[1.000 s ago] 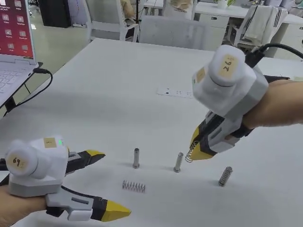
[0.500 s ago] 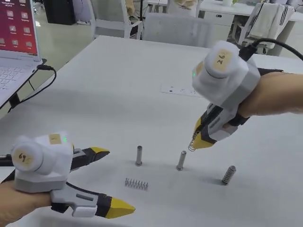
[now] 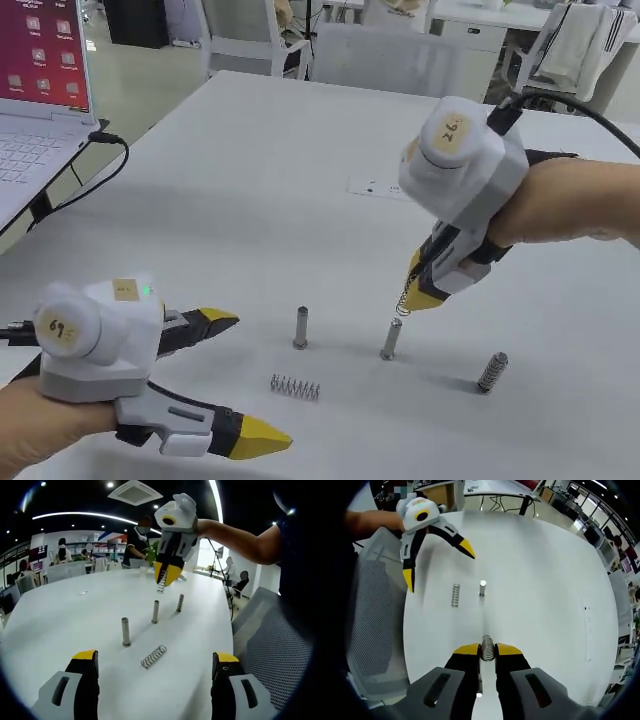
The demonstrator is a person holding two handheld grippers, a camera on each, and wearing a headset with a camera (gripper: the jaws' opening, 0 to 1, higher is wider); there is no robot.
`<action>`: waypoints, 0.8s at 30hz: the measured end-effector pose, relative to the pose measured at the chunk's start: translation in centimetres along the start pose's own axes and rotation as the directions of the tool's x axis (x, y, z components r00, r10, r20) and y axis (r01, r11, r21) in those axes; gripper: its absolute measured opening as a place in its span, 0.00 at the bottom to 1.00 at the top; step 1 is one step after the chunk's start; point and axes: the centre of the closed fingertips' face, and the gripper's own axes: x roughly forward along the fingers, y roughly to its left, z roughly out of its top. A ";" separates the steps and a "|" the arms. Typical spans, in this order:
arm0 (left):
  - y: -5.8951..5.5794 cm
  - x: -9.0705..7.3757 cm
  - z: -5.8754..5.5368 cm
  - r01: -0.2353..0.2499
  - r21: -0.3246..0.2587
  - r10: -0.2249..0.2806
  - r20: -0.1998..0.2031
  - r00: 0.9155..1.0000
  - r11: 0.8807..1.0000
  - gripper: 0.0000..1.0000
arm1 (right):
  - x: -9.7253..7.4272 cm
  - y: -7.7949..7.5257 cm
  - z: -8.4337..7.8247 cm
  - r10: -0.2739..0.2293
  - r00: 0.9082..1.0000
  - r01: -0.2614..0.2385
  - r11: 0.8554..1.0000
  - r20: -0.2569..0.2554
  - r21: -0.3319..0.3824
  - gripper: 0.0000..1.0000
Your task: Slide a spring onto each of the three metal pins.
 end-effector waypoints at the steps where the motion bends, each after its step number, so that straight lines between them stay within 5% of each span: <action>1: 0.0 0.0 0.0 0.000 0.000 0.000 0.000 1.000 1.000 0.91 | 0.2 0.0 -0.1 -0.001 1.000 0.001 1.000 -0.002 0.000 0.09; 24: -0.1 -0.2 -0.3 0.010 -0.005 -0.010 -0.012 1.000 1.000 0.89 | 2.1 -0.5 -0.7 0.024 1.000 -0.023 0.999 -0.020 0.031 0.09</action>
